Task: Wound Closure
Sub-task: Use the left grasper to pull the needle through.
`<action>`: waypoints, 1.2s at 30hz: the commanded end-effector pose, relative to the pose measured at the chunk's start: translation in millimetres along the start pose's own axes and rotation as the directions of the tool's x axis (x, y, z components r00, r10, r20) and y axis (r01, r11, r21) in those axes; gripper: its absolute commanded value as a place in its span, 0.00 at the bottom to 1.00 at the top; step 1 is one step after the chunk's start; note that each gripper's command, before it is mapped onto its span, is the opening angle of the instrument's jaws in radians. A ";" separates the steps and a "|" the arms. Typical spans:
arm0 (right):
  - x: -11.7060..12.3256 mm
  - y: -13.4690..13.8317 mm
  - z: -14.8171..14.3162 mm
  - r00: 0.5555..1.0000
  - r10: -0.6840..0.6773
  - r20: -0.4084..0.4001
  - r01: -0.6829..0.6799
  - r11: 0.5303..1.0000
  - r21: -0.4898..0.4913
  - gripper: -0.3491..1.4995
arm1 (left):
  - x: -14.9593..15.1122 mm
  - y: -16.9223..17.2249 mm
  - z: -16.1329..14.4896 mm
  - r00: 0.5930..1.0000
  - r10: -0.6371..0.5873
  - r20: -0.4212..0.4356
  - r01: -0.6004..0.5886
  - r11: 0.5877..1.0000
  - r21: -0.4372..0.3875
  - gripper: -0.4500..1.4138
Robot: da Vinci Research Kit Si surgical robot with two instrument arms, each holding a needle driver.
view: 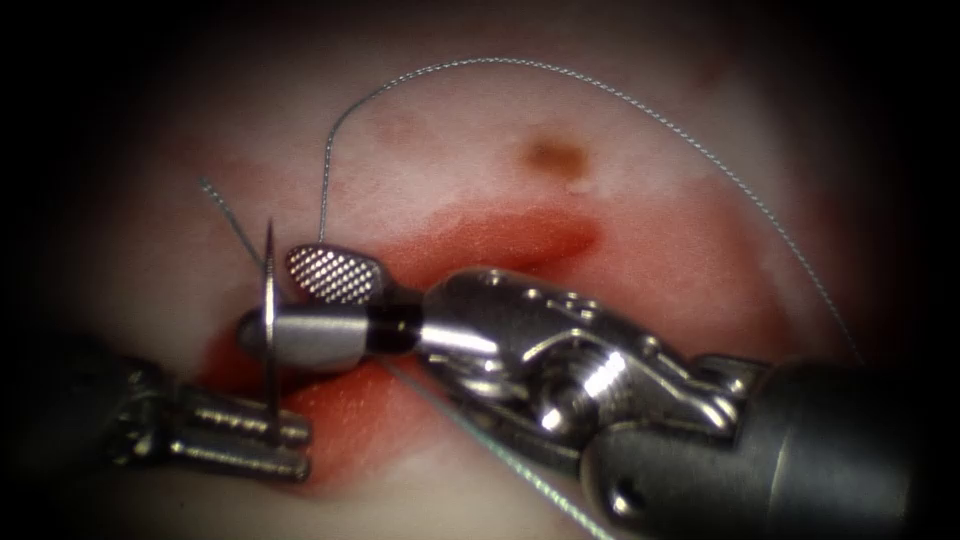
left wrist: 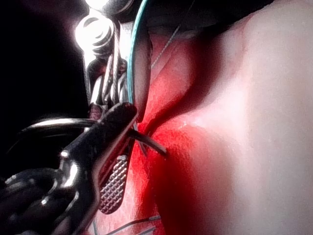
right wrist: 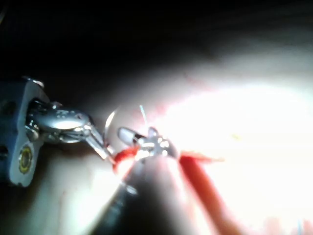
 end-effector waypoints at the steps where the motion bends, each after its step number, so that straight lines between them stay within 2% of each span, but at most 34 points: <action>1: 0.6 -0.2 0.9 0.999 -0.043 -0.004 0.043 0.999 0.000 0.81 | -1.2 0.4 0.0 1.000 -0.023 0.015 0.023 1.000 0.004 0.00; 5: 0.7 -0.2 0.5 0.991 -0.131 -0.001 0.131 0.991 0.002 0.79 | -1.5 0.3 -0.1 0.986 -0.158 0.042 0.157 0.987 0.027 0.00; 13: 1.1 -0.1 -0.3 0.956 -0.295 0.005 0.295 0.956 0.012 0.77 | -1.8 0.1 -0.2 0.972 -0.227 0.062 0.224 0.973 0.049 0.00; 18: 2.1 -0.1 -0.7 0.942 -0.334 0.007 0.334 0.942 0.012 0.76 | -2.3 0.0 -0.3 0.960 -0.265 0.093 0.258 0.963 0.073 0.00; 20: 2.3 -0.1 -0.9 0.937 -0.348 0.007 0.348 0.937 0.013 0.76 | -2.6 0.0 -0.4 0.949 -0.298 0.108 0.290 0.954 0.080 0.00; 21: 2.5 -0.1 -1.0 0.934 -0.358 0.007 0.358 0.934 0.013 0.75 | -2.9 0.1 -0.5 0.930 -0.347 0.119 0.337 0.937 0.094 0.00; 22: 2.5 -0.1 -1.1 0.934 -0.358 0.008 0.358 0.934 0.013 0.74 | -3.1 0.1 -0.6 0.901 -0.415 0.123 0.404 0.908 0.108 0.00; 24: 2.6 -0.1 -1.1 0.934 -0.357 0.007 0.357 0.934 0.012 0.74 | -3.8 0.1 -0.8 0.808 -0.578 0.114 0.566 0.816 0.120 0.00; 26: 2.6 -0.1 -1.1 0.934 -0.357 0.007 0.357 0.934 0.012 0.74 | -4.5 0.2 -1.1 0.770 -0.628 0.115 0.616 0.778 0.123 0.00; 29: 2.6 0.0 -1.1 0.934 -0.357 0.007 0.357 0.934 0.011 0.75 | -5.6 0.5 -1.5 0.670 -0.731 0.131 0.716 0.683 0.145 0.00; 30: 2.6 0.0 -1.2 0.934 -0.357 0.007 0.357 0.934 0.011 0.75 | -5.9 0.7 -1.7 0.623 -0.768 0.145 0.754 0.640 0.148 0.00; 32: 2.6 0.0 -1.2 0.934 -0.357 0.006 0.357 0.934 0.009 0.76 | -6.4 1.0 -2.0 0.475 -0.857 0.200 0.847 0.507 0.158 0.00; 34: 2.6 0.0 -1.2 0.934 -0.357 0.006 0.357 0.934 0.008 0.76 | -6.6 1.3 -2.4 0.327 -0.895 0.302 0.921 0.373 0.108 0.00; 36: 2.7 0.0 -1.3 0.934 -0.357 0.006 0.357 0.934 0.007 0.76 | -6.9 1.7 -2.6 0.287 -0.901 0.325 0.946 0.319 0.050 0.00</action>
